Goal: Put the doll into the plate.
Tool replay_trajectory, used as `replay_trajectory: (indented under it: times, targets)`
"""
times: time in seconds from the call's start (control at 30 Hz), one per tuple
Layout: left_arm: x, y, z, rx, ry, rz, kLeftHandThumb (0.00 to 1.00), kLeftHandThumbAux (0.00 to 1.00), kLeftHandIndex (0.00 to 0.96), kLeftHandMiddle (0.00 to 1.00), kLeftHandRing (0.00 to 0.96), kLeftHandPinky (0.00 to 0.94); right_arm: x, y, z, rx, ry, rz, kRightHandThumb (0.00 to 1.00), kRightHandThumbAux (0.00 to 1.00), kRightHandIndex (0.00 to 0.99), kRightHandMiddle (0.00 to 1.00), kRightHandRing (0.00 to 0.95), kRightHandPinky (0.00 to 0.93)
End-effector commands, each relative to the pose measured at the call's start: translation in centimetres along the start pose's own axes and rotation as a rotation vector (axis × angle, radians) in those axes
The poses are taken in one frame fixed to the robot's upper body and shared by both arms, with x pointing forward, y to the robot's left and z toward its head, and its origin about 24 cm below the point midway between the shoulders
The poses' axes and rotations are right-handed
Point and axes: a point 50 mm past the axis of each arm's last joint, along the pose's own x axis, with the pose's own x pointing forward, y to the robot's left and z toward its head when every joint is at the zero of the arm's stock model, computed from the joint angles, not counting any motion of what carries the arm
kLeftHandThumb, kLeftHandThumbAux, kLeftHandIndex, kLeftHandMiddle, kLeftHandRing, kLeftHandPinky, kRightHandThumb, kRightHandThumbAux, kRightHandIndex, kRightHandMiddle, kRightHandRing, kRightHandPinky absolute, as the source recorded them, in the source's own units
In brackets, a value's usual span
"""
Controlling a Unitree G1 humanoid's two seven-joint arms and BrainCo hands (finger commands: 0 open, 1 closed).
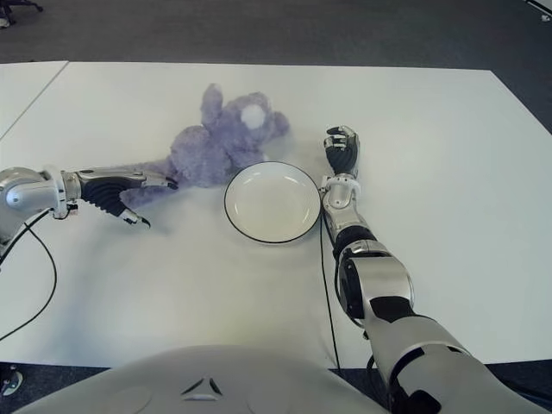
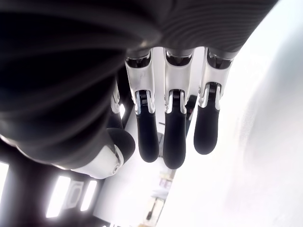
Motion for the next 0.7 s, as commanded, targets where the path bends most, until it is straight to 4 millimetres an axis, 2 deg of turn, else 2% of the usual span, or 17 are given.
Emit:
replay_trajectory:
  times: [0.03, 0.2, 0.4, 0.57, 0.7]
  targets:
    - [-0.5, -0.8, 1.8, -0.04, -0.047, -0.126, 0.11, 0.476, 0.0, 0.0, 0.01, 0.0, -7.1, 0.6, -8.7, -0.103, 0.388, 0.099, 0.713, 0.741, 0.4, 0.337, 0.402, 0.389]
    - [-0.2, -0.6, 1.8, -0.039, -0.066, -0.129, 0.095, 0.449, 0.0, 0.0, 0.007, 0.0, -7.1, 0.7, -8.7, -0.101, 0.388, 0.094, 0.713, 0.741, 0.4, 0.322, 0.388, 0.385]
    - [0.6, -0.3, 1.8, 0.003, -0.101, -0.062, 0.062, 0.402, 0.0, 0.0, 0.093, 0.0, -7.2, 0.6, -8.7, -0.118, 0.375, 0.087, 0.711, 0.74, 0.4, 0.295, 0.392, 0.433]
    - [0.9, -0.1, 1.7, 0.031, -0.118, 0.002, 0.06, 0.4, 0.0, 0.0, 0.101, 0.0, -7.2, 0.6, -8.7, -0.125, 0.374, 0.091, 0.71, 0.739, 0.4, 0.283, 0.382, 0.441]
    - [1.3, 0.8, 1.4, 0.062, -0.151, 0.243, 0.067, 0.422, 0.0, 0.003, 0.088, 0.0, -7.2, 0.7, -8.7, -0.141, 0.376, 0.11, 0.709, 0.739, 0.4, 0.284, 0.392, 0.466]
